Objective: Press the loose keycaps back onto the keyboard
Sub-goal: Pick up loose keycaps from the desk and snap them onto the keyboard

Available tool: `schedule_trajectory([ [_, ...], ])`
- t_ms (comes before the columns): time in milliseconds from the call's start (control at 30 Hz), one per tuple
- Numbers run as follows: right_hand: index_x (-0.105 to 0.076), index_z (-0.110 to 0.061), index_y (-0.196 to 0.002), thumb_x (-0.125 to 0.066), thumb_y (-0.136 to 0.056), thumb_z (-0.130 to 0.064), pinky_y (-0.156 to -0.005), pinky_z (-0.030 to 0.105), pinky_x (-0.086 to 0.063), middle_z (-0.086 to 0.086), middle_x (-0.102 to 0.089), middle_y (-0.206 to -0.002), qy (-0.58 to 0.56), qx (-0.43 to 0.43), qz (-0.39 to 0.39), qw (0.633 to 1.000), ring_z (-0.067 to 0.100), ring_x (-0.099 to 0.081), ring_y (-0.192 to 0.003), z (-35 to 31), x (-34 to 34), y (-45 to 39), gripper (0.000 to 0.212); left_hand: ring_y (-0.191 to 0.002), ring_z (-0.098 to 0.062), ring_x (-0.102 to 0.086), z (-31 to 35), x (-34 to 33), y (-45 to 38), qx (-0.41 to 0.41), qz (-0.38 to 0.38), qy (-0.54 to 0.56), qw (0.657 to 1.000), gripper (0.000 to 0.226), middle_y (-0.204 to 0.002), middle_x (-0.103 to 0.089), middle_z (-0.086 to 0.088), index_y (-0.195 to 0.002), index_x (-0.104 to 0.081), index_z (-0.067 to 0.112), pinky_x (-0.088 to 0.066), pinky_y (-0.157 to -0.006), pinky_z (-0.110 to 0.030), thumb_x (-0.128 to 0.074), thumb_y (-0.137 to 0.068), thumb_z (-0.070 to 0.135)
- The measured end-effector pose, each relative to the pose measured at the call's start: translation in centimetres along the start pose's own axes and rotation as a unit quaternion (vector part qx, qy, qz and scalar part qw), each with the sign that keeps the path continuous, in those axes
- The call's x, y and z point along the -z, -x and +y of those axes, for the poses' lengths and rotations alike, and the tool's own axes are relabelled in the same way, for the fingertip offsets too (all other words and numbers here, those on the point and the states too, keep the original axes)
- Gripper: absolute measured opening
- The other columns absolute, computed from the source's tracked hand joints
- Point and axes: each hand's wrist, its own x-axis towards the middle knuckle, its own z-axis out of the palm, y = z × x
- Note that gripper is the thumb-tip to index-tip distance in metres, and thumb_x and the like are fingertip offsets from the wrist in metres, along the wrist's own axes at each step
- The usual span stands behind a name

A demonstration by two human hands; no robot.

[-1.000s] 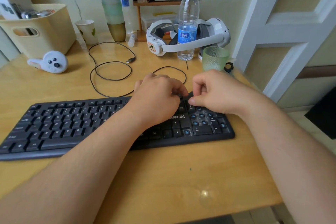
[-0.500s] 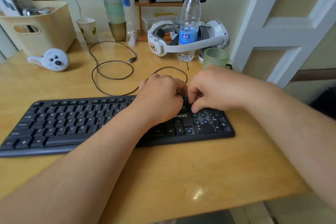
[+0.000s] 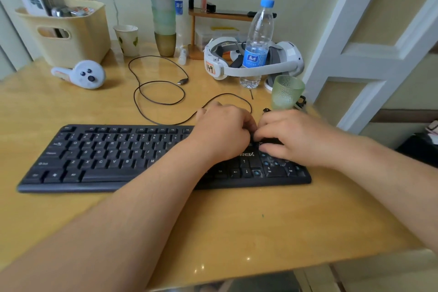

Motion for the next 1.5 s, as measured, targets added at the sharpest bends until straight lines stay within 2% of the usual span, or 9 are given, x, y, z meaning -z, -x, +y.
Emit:
schedule_trajectory([
  [67,-0.075,-0.031,-0.114,-0.069,-0.096,-0.037,-0.087,0.027,-0.044,-0.021,-0.057,-0.106,-0.033,-0.013,0.0,0.999,0.003,-0.051,-0.099,0.2,0.0,0.0,0.02,-0.123,-0.027,-0.044,0.0,0.0,0.0,-0.005,-0.002,-0.002,1.0,0.038,-0.114,-0.069,0.01,-0.105,-0.071,0.044,-0.03,-0.092,-0.042,-0.05,-0.088,0.018],
  [300,-0.075,-0.036,-0.104,-0.077,-0.089,-0.035,-0.084,0.037,-0.053,-0.017,-0.065,-0.098,-0.131,-0.08,0.03,0.988,0.004,-0.062,-0.088,0.9,0.1,0.4,0.015,-0.126,-0.027,-0.042,-0.1,0.4,0.1,-0.01,-0.012,0.002,1.0,0.039,-0.119,-0.067,0.008,-0.11,-0.071,0.044,-0.029,-0.093,-0.043,-0.05,-0.09,0.019],
  [467,-0.071,-0.047,-0.095,-0.081,-0.086,-0.032,-0.081,0.03,-0.05,-0.019,-0.065,-0.094,-0.181,-0.113,0.022,0.977,0.002,-0.062,-0.085,0.6,-0.1,0.8,0.02,-0.126,-0.027,-0.042,-0.1,0.4,0.0,-0.009,-0.016,0.005,1.0,0.043,-0.119,-0.067,0.009,-0.112,-0.072,0.046,-0.031,-0.099,-0.045,-0.049,-0.089,0.017],
  [733,-0.078,-0.038,-0.098,-0.084,-0.084,-0.036,-0.08,0.031,-0.052,-0.016,-0.065,-0.089,-0.14,-0.143,0.026,0.979,0.0,-0.06,-0.08,-0.6,-0.5,0.4,0.015,-0.126,-0.026,-0.041,-0.3,0.5,-0.1,-0.003,-0.019,0.012,1.0,0.049,-0.12,-0.067,0.01,-0.111,-0.073,0.046,-0.032,-0.102,-0.046,-0.047,-0.088,0.012],
  [900,-0.078,-0.036,-0.096,-0.082,-0.085,-0.039,-0.078,0.029,-0.046,-0.018,-0.063,-0.089,-0.113,-0.176,0.001,0.978,0.0,-0.056,-0.084,-1.1,-0.2,0.0,0.012,-0.127,-0.026,-0.041,-0.3,0.4,-0.1,-0.002,-0.021,0.013,1.0,0.049,-0.12,-0.067,0.009,-0.112,-0.073,0.046,-0.031,-0.1,-0.045,-0.047,-0.088,0.012],
  [1067,-0.073,-0.039,-0.089,-0.082,-0.087,-0.034,-0.075,0.027,-0.045,-0.016,-0.065,-0.09,-0.102,-0.208,-0.03,0.972,0.007,-0.06,-0.085,-2.0,0.6,-0.6,0.01,-0.126,-0.027,-0.043,-0.3,0.4,-0.1,-0.003,-0.018,0.009,1.0,0.049,-0.119,-0.067,0.009,-0.111,-0.073,0.047,-0.031,-0.098,-0.045,-0.047,-0.087,0.013],
  [1233,-0.076,-0.028,-0.092,-0.084,-0.084,-0.025,-0.075,0.031,-0.051,-0.011,-0.063,-0.086,-0.064,-0.227,-0.048,0.971,0.017,-0.062,-0.087,-3.2,1.2,-1.5,0.012,-0.125,-0.028,-0.043,-0.2,0.5,0.0,-0.003,-0.02,0.001,1.0,0.047,-0.113,-0.065,0.009,-0.111,-0.073,0.044,-0.029,-0.095,-0.043,-0.048,-0.086,0.012],
  [1333,-0.078,-0.025,-0.096,-0.083,-0.085,-0.021,-0.072,0.03,-0.049,-0.007,-0.064,-0.087,-0.035,-0.212,-0.061,0.975,0.016,-0.058,-0.083,-3.7,1.7,-1.9,0.013,-0.124,-0.029,-0.043,-0.2,0.5,0.0,-0.003,-0.025,-0.003,1.0,0.049,-0.117,-0.066,0.005,-0.113,-0.073,0.043,-0.028,-0.092,-0.043,-0.047,-0.086,0.012],
  [1500,-0.078,-0.031,-0.095,-0.079,-0.09,-0.026,-0.08,0.029,-0.048,-0.014,-0.065,-0.091,-0.089,-0.224,-0.065,0.968,0.014,-0.062,-0.092,-2.8,1.5,-1.4,0.007,-0.125,-0.027,-0.041,-0.1,0.6,0.1,0.0,-0.024,0.007,1.0,0.047,-0.117,-0.066,0.008,-0.112,-0.072,0.046,-0.03,-0.098,-0.045,-0.047,-0.088,0.014],
])
